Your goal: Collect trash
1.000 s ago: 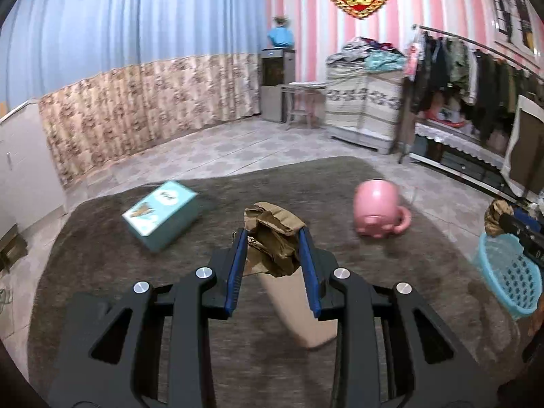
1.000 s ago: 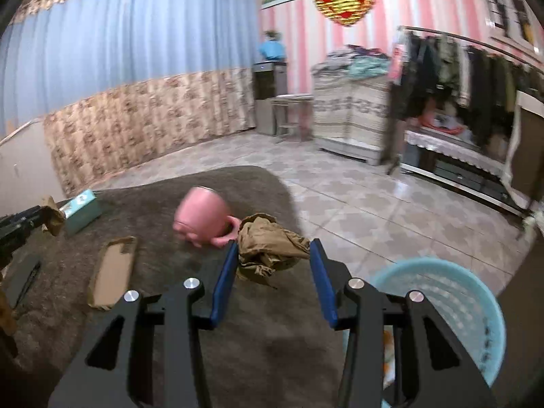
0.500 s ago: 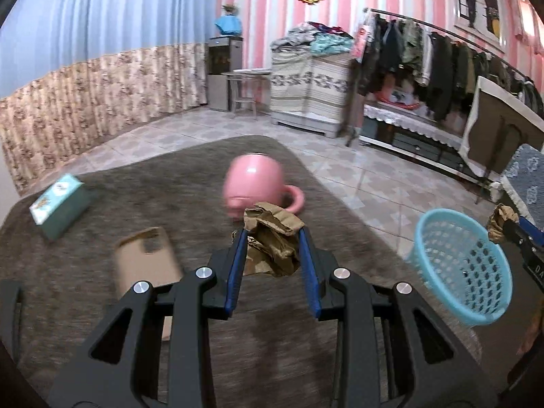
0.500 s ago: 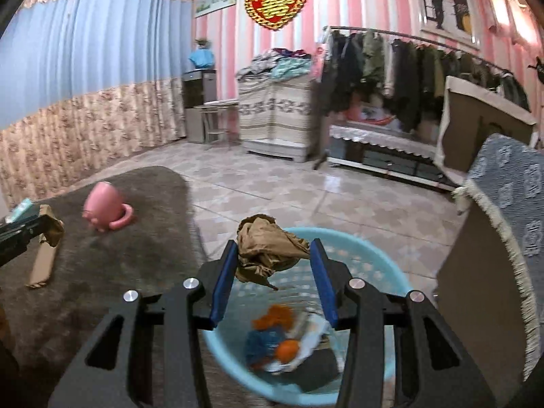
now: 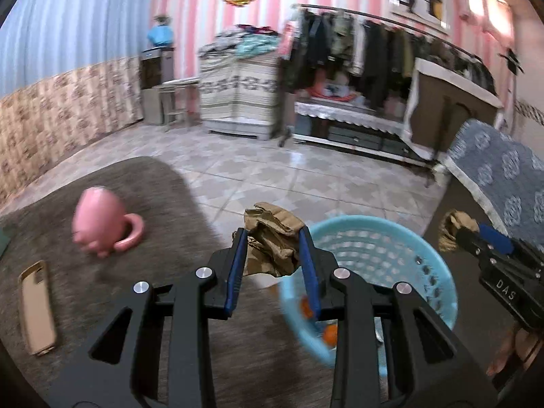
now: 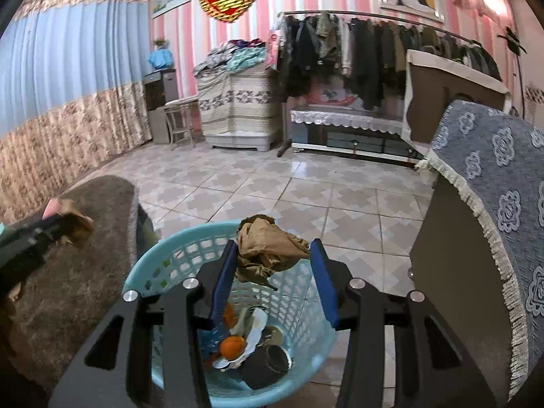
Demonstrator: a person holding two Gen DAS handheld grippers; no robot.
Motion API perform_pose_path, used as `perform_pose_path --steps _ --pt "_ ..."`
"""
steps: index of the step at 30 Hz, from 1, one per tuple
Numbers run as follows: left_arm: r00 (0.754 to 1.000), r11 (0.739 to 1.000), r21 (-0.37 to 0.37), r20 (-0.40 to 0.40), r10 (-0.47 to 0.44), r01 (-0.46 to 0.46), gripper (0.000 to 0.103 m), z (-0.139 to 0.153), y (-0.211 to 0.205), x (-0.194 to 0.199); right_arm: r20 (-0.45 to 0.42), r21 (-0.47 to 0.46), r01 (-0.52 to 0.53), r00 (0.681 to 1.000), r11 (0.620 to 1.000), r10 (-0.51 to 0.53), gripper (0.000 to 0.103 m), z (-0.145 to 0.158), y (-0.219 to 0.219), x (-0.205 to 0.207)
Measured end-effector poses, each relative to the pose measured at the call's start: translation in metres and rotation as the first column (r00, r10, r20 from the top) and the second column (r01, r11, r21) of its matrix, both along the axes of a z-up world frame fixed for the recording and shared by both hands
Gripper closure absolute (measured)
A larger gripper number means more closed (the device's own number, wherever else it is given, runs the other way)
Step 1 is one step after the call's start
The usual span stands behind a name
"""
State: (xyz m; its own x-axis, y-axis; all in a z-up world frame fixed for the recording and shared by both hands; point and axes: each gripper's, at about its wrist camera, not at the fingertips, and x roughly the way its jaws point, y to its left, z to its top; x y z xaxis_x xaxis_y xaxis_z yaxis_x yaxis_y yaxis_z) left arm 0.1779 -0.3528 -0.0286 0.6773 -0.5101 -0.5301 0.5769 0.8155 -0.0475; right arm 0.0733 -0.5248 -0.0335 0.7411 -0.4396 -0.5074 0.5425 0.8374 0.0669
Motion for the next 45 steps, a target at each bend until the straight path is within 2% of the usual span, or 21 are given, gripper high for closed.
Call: perform_pose_path --steps 5,7,8,9,13,15,18,24,25,26,27,28,32,33,36,39,41,45 --pt "0.995 0.993 0.061 0.021 -0.099 0.097 0.068 -0.009 -0.047 -0.013 0.021 0.056 0.045 0.999 0.997 -0.046 0.059 -0.006 -0.025 -0.014" --pt "0.995 0.992 0.073 0.018 -0.102 0.1 0.05 -0.012 -0.055 -0.013 0.019 0.069 0.056 0.998 0.996 -0.057 0.059 -0.01 -0.029 -0.016" --pt "0.996 0.993 0.073 0.023 -0.09 0.088 0.034 -0.012 -0.056 -0.011 0.018 0.072 0.058 0.998 0.996 -0.06 0.059 -0.011 -0.03 -0.016" --pt "0.996 0.994 0.069 0.028 -0.081 0.079 0.027 -0.011 -0.055 -0.01 0.017 0.073 0.059 0.998 0.996 -0.06 0.059 -0.012 -0.031 -0.016" --pt "0.999 0.997 0.061 0.023 -0.038 0.037 0.021 -0.01 -0.046 -0.001 0.009 0.059 0.05 0.999 0.997 -0.05 0.059 -0.014 -0.028 -0.011" --pt "0.999 0.998 0.066 0.044 -0.001 -0.002 0.013 -0.008 -0.037 0.004 0.006 0.052 0.04 0.999 0.998 -0.041 0.059 -0.014 -0.023 -0.009" --pt "0.994 0.995 0.072 0.084 0.066 -0.072 0.009 -0.004 -0.018 0.011 0.0 0.031 0.018 1.0 0.999 -0.018 0.059 -0.013 -0.012 -0.002" --pt "0.983 0.985 0.051 0.101 0.157 -0.162 0.006 0.01 0.023 0.018 -0.015 0.008 -0.035 0.999 0.999 0.035 0.056 -0.015 0.01 0.019" --pt "0.977 0.981 0.048 0.111 0.18 -0.186 0.006 0.014 0.035 0.017 -0.017 0.002 -0.036 0.999 0.999 0.036 0.05 -0.016 0.012 0.02" --pt "0.973 0.978 0.046 0.12 0.195 -0.202 0.006 0.018 0.043 0.017 -0.012 0.004 -0.042 0.999 0.999 0.042 0.039 -0.017 0.015 0.023" --pt "0.968 0.974 0.043 0.132 0.214 -0.221 0.006 0.023 0.053 0.016 -0.002 0.011 -0.048 0.999 0.999 0.048 0.022 -0.017 0.014 0.023" --pt "0.962 0.97 0.036 0.14 0.234 -0.241 0.006 0.028 0.064 0.014 0.02 0.014 -0.051 0.999 0.999 0.051 0.015 -0.017 0.015 0.023" --pt "0.943 0.955 0.001 0.159 0.292 -0.296 0.005 0.048 0.107 0.005 0.006 -0.006 -0.022 1.0 1.0 0.022 0.008 -0.015 0.017 0.02" --pt "0.932 0.947 -0.007 0.174 0.318 -0.321 0.005 0.055 0.124 0.0 0.009 -0.004 -0.016 1.0 1.0 0.016 0.007 -0.014 0.017 0.018" --pt "0.911 0.928 -0.024 0.182 0.37 -0.372 0.005 0.068 0.158 -0.01 0.042 0.038 -0.026 0.999 0.999 0.025 0.005 -0.006 0.021 0.007" --pt "0.891 0.904 -0.055 0.153 0.427 -0.424 0.005 0.079 0.205 -0.022 0.108 0.056 -0.088 0.991 0.995 0.081 0.004 0.01 0.042 -0.006" --pt "0.874 0.885 -0.069 0.141 0.465 -0.46 0.005 0.081 0.229 -0.031 0.127 0.023 -0.151 0.981 0.988 0.147 0.004 0.019 0.063 -0.01" --pt "0.837 0.847 -0.063 0.133 0.531 -0.528 0.005 0.081 0.276 -0.055 0.101 -0.083 -0.217 0.969 0.973 0.225 0.004 0.029 0.109 -0.008"
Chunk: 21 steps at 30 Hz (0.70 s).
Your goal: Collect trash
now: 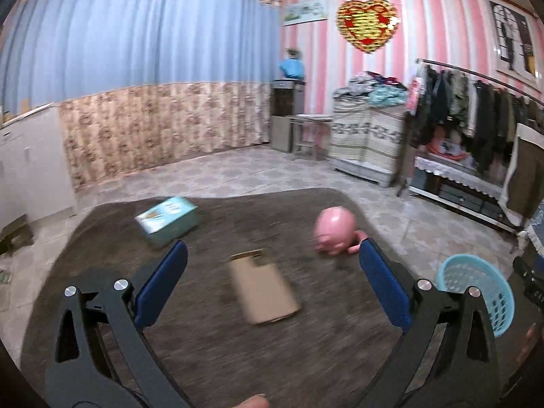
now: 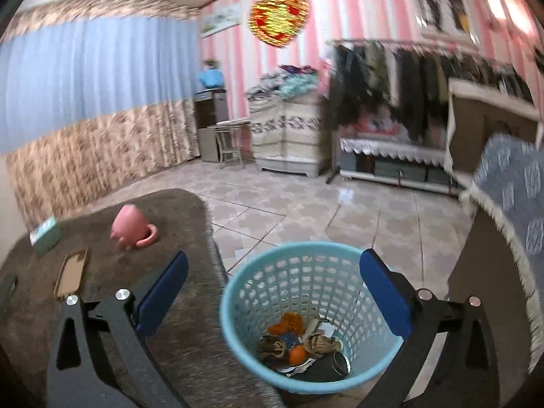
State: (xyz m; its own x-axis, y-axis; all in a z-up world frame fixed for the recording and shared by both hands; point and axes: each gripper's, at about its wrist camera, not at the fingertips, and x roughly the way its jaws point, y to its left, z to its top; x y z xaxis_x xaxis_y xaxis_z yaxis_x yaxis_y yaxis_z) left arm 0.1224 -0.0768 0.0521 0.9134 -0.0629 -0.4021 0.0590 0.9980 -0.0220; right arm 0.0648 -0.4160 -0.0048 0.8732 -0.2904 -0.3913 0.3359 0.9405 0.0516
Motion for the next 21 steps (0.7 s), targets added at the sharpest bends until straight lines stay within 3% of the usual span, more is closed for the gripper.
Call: perform_pose_path --steps 7,12,16,21 --pt "0.998 0.996 0.052 0.007 0.07 -0.07 0.005 -0.018 0.044 -0.05 -0.054 -0.025 -0.143 0.988 0.989 0.142 0.004 -0.012 0.079 -0.008" --pt "0.998 0.995 0.077 -0.01 0.057 -0.056 0.005 -0.047 0.054 -0.079 -0.098 -0.049 -0.214 0.973 0.976 0.209 0.004 -0.032 0.126 -0.025" --pt "0.999 0.998 0.05 -0.036 0.032 -0.03 0.005 -0.06 0.055 -0.092 -0.08 -0.046 -0.23 0.971 0.972 0.226 0.004 -0.033 0.138 -0.044" --pt "1.0 1.0 0.025 -0.013 0.017 -0.017 0.005 -0.06 0.05 -0.1 -0.071 -0.046 -0.206 0.977 0.977 0.203 0.004 -0.033 0.138 -0.056"
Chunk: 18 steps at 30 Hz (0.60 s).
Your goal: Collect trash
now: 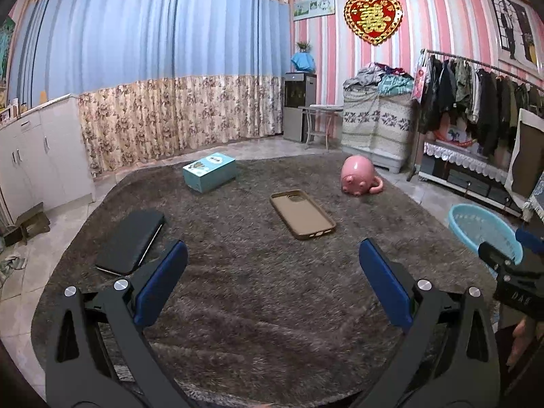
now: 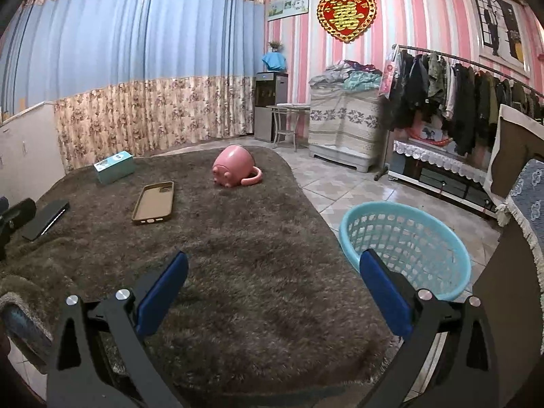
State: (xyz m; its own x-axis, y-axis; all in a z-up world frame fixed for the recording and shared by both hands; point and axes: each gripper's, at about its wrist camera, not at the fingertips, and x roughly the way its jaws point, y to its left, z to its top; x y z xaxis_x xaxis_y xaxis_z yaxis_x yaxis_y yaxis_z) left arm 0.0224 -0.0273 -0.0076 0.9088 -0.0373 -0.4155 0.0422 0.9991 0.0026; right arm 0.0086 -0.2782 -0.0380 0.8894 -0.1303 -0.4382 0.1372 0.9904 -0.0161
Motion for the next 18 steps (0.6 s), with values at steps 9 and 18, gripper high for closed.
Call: perform_pose_path --steps 9,18 --pt "1.0 1.0 -0.003 0.009 -0.012 0.012 0.005 -0.003 -0.007 -0.001 0.005 0.014 -0.023 1.0 1.0 0.023 0.004 0.003 -0.003 0.002" --pt "0.999 0.999 -0.002 -0.004 -0.043 0.043 0.005 -0.011 -0.018 0.003 0.033 0.033 -0.045 0.999 0.998 0.044 0.004 0.007 0.002 -0.002"
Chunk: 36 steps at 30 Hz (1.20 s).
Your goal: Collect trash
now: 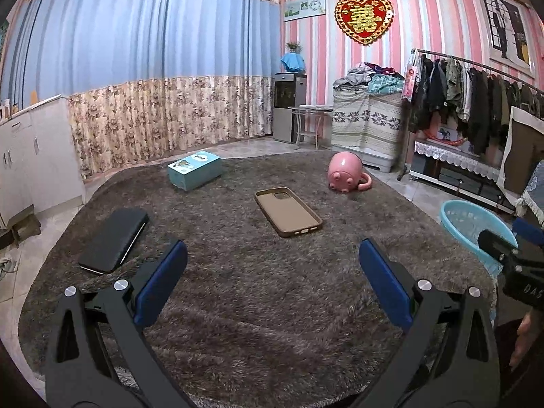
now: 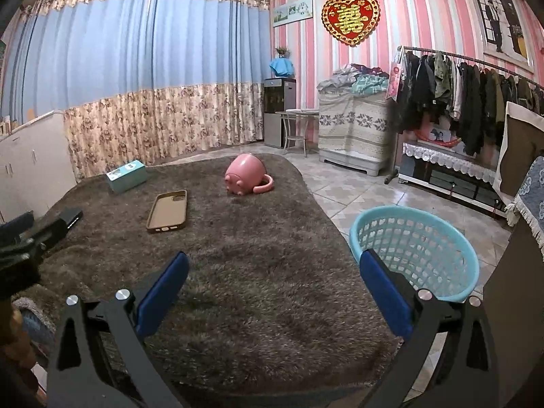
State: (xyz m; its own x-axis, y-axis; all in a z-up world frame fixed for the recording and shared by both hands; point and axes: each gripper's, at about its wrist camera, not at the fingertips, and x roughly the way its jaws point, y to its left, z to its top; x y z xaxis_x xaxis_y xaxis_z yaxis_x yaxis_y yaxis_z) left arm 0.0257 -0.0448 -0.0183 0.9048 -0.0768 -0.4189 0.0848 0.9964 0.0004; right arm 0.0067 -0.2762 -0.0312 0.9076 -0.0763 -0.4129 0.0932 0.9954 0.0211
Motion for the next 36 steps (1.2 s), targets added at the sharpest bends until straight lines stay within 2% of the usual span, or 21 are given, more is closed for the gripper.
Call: perform_pose_path --steps 36 --pt "1.0 1.0 0.009 0.016 0.007 -0.007 0.005 0.0081 -0.0067 0.0035 0.001 -0.011 0.016 1.0 1.0 -0.016 0.004 -0.0045 0.0002 0.0026"
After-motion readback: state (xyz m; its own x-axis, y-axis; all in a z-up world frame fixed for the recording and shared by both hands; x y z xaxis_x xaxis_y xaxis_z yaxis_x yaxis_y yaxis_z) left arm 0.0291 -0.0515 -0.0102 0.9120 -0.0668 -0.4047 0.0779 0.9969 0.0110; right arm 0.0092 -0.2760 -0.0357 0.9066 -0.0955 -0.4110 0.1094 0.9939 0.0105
